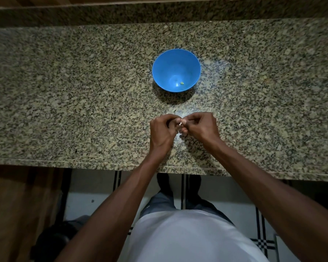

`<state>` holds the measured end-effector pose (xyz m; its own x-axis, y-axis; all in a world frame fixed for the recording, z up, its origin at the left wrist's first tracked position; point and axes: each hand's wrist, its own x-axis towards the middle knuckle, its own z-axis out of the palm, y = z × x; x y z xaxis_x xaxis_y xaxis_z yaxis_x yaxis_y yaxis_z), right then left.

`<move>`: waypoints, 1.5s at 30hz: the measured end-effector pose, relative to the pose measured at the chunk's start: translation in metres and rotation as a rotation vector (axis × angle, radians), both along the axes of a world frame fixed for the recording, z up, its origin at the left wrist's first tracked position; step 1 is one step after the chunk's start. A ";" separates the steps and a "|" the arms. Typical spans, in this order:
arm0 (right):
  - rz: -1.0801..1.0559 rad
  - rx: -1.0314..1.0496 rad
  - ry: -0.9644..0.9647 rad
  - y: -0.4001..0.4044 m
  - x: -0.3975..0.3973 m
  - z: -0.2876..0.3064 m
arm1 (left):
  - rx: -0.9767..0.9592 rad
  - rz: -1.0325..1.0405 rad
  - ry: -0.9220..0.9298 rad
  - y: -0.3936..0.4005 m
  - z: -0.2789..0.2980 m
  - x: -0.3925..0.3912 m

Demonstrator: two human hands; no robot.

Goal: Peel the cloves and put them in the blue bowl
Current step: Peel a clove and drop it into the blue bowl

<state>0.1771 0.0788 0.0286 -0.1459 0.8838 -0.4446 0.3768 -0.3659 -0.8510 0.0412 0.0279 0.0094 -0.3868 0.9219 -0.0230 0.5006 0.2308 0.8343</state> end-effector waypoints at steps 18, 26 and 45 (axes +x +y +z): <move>0.130 -0.014 0.116 0.003 0.005 -0.009 | -0.114 -0.058 0.039 0.005 0.009 -0.013; 0.021 0.086 0.115 0.000 0.010 -0.010 | -0.134 0.036 -0.195 0.009 0.011 -0.009; -0.102 -0.090 0.314 0.002 0.012 -0.016 | -0.357 -0.068 -0.341 0.020 0.007 -0.005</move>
